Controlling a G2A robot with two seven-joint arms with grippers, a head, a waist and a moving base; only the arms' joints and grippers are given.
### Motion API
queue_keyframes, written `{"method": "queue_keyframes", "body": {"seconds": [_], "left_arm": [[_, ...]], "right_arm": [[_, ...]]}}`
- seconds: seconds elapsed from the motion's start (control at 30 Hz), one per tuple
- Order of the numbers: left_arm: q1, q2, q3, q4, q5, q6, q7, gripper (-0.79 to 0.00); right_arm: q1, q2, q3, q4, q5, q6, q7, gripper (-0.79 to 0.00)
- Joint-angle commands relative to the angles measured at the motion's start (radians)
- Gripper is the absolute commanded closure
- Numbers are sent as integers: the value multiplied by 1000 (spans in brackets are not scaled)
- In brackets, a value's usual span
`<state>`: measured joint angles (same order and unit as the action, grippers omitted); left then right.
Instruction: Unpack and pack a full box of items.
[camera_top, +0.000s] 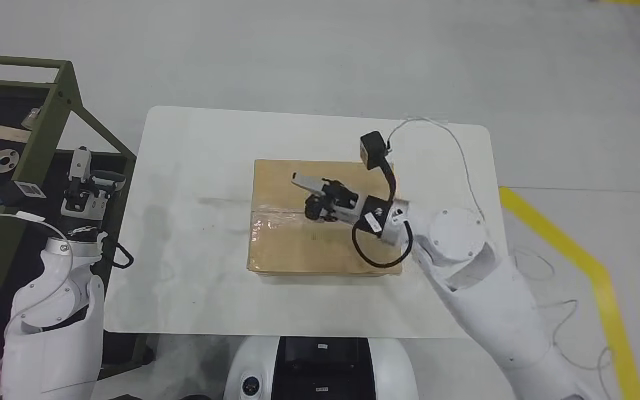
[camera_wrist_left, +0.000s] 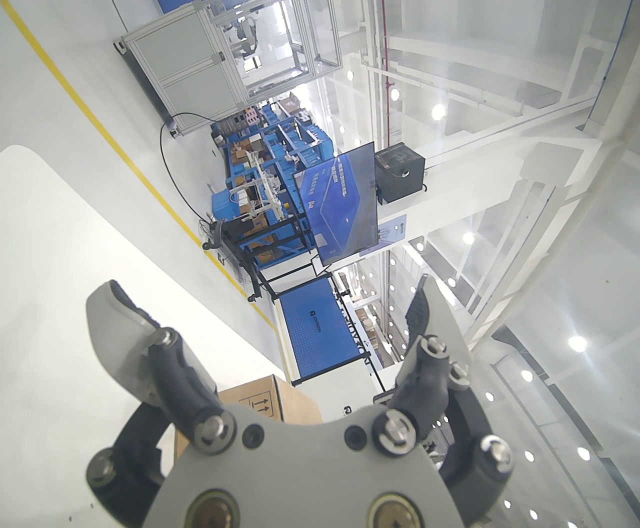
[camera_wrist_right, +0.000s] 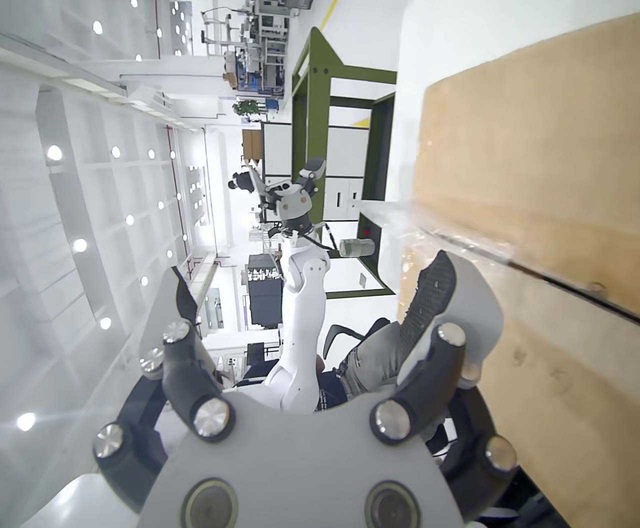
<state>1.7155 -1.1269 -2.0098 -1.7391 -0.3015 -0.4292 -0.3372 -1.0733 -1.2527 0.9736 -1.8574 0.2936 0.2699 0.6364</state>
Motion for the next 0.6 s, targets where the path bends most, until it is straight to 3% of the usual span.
{"method": "queue_keyframes", "body": {"seconds": [0.0, 0.57], "left_arm": [[0, 0, 0, 0, 0, 0, 0, -785], [0, 0, 0, 0, 0, 0, 0, -785]], "right_arm": [[27, -7, -27, 18, 5, -2, 5, -785], [275, -133, -321, 288, 128, -78, -30, -785]]}}
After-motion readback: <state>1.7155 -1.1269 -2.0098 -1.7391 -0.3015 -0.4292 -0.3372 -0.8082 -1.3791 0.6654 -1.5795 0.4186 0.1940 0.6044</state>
